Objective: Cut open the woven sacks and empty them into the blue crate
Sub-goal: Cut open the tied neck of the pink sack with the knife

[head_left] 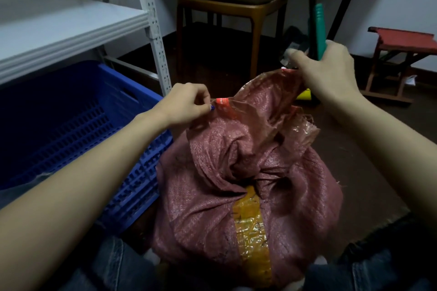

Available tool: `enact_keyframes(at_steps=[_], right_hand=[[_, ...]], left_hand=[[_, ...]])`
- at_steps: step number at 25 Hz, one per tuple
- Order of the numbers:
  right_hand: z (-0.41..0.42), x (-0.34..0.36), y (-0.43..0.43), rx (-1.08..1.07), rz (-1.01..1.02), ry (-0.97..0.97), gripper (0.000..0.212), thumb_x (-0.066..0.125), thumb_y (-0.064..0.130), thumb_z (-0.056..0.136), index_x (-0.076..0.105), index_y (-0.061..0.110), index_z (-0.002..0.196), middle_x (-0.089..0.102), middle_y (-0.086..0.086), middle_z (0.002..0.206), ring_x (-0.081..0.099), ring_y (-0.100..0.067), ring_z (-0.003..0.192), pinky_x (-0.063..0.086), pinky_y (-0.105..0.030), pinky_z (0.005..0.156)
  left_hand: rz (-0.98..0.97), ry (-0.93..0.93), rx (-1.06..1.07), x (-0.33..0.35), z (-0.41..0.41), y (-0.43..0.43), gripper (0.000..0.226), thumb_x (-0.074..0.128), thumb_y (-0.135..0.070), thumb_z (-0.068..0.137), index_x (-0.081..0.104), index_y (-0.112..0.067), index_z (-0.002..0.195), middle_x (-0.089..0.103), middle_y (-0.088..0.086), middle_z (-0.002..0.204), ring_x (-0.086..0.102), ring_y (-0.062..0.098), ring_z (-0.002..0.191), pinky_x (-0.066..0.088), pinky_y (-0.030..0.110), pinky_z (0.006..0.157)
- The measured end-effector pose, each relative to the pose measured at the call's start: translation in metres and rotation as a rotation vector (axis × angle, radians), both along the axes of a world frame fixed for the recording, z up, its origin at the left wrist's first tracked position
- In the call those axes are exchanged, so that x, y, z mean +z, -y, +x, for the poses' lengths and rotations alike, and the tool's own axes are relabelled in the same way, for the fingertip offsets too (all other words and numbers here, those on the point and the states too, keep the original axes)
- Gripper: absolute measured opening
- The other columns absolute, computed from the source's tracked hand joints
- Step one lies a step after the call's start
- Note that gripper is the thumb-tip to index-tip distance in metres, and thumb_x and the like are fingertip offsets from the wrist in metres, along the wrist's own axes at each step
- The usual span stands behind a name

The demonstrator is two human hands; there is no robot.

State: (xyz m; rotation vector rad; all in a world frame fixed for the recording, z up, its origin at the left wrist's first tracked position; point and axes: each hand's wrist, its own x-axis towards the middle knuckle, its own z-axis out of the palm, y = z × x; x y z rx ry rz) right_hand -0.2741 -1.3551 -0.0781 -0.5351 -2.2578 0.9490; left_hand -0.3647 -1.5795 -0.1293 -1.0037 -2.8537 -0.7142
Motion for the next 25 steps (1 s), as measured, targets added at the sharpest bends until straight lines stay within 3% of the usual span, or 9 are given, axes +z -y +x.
enact_keyframes(at_steps=[4,7,10,13,19,23,25], right_hand=[[0.007,0.007,0.033,0.182,0.078,0.000,0.020,0.065,0.032,0.081,0.054,0.018,0.071,0.060,-0.005,0.073,0.054,-0.016,0.071,0.039,-0.029,0.064],[0.006,0.000,0.050,0.316,-0.023,0.282,0.028,0.068,0.036,0.081,0.059,0.015,0.064,0.069,-0.009,0.072,0.063,-0.015,0.067,0.052,-0.032,0.069],[0.008,-0.009,0.056,0.282,0.038,0.424,0.042,0.065,0.048,0.082,0.064,0.008,0.071,0.065,-0.002,0.064,0.059,-0.005,0.052,0.045,-0.019,0.048],[0.006,-0.010,0.057,0.213,0.104,0.313,0.045,0.064,0.054,0.080,0.061,0.009,0.076,0.065,-0.004,0.076,0.060,-0.018,0.073,0.037,-0.029,0.053],[-0.002,-0.015,0.061,0.206,-0.204,0.111,0.050,0.072,0.050,0.075,0.041,0.019,0.052,0.046,0.003,0.053,0.046,-0.013,0.051,0.036,-0.029,0.054],[-0.013,-0.019,0.062,0.319,-0.442,0.070,0.038,0.080,0.046,0.069,0.055,0.018,0.062,0.057,0.000,0.061,0.056,-0.014,0.060,0.046,-0.031,0.060],[-0.015,-0.023,0.062,0.396,-0.528,0.088,0.035,0.081,0.044,0.067,0.058,0.018,0.063,0.060,0.002,0.059,0.059,-0.013,0.059,0.048,-0.030,0.060]], left_hand=[[0.121,-0.102,-0.011,0.012,0.013,-0.004,0.007,0.062,-0.020,0.085,0.063,-0.013,0.086,0.070,0.002,0.091,0.063,0.015,0.085,0.047,0.029,0.082],[0.112,-0.209,-0.049,0.016,0.021,-0.002,0.008,0.060,-0.025,0.085,0.058,-0.017,0.086,0.069,0.002,0.085,0.064,0.019,0.081,0.051,0.039,0.078],[0.064,-0.294,-0.066,0.019,0.029,0.000,0.011,0.059,-0.026,0.084,0.054,-0.017,0.090,0.068,0.003,0.082,0.064,0.025,0.080,0.051,0.042,0.073],[0.111,-0.327,-0.077,0.026,0.033,0.001,0.012,0.061,-0.023,0.084,0.055,-0.014,0.090,0.069,0.004,0.086,0.065,0.024,0.080,0.051,0.040,0.074],[0.230,-0.279,-0.091,0.040,0.038,0.004,0.015,0.065,-0.014,0.083,0.060,-0.009,0.096,0.070,0.001,0.088,0.062,0.009,0.070,0.039,0.012,0.065],[0.333,-0.222,-0.087,0.049,0.045,0.007,0.031,0.060,-0.020,0.078,0.058,-0.011,0.107,0.070,-0.003,0.100,0.067,0.012,0.080,0.050,0.026,0.080],[0.314,-0.225,-0.083,0.050,0.046,0.009,0.036,0.059,-0.021,0.076,0.057,-0.012,0.111,0.069,-0.003,0.104,0.065,0.007,0.083,0.048,0.018,0.081]])
